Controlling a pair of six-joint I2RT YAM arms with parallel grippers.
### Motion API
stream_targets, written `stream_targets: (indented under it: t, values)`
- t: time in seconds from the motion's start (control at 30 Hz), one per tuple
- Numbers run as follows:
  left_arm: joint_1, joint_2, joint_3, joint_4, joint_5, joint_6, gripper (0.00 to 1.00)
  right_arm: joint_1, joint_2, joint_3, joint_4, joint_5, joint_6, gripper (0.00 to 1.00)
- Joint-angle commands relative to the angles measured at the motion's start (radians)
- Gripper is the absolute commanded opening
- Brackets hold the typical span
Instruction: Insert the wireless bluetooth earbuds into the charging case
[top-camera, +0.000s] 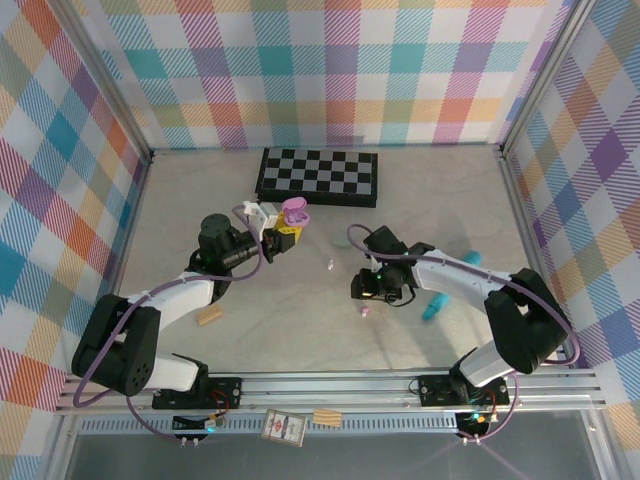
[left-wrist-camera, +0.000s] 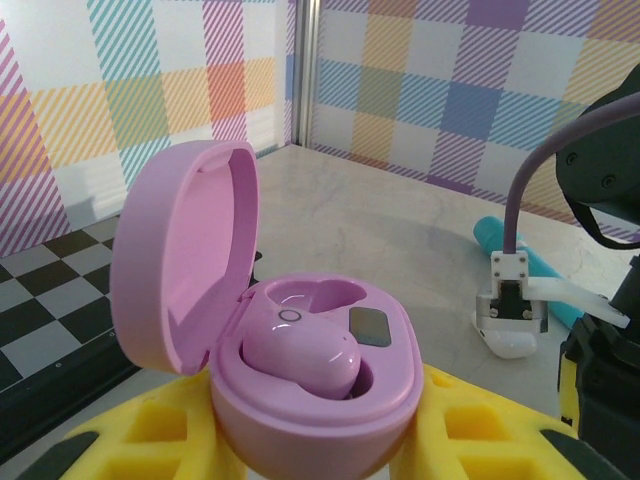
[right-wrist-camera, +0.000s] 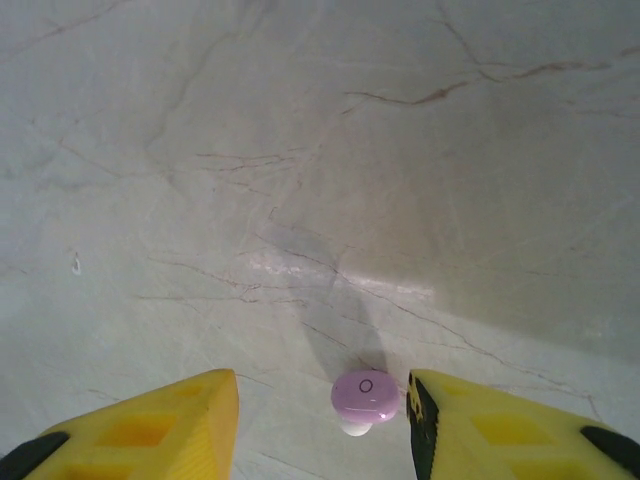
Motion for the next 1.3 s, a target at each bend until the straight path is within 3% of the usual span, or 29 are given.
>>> stream_targets:
  t: [0.0, 0.3, 0.57, 0.93, 1.27]
  values:
    - [0.004, -0.019, 0.025, 0.037, -0.003, -0.003, 0.29, 0.007, -0.003, -0.053, 0.019, -0.033, 0.184, 0.49]
    - [0.005, -0.007, 0.025, 0.046, 0.000, -0.002, 0.29, 0.030, 0.016, -0.082, 0.058, -0.044, 0.267, 0.47]
    - [0.005, -0.020, 0.016, 0.039, -0.003, 0.003, 0.29, 0.030, 0.079, -0.034, 0.053, -0.018, 0.243, 0.40]
    - [0.005, -0.014, 0.019, 0.037, 0.005, 0.004, 0.29, 0.030, 0.109, 0.002, -0.006, 0.038, 0.196, 0.24]
    - [0.004, 0.001, 0.025, 0.043, 0.017, -0.003, 0.29, 0.031, 0.123, 0.026, -0.002, 0.062, 0.172, 0.31]
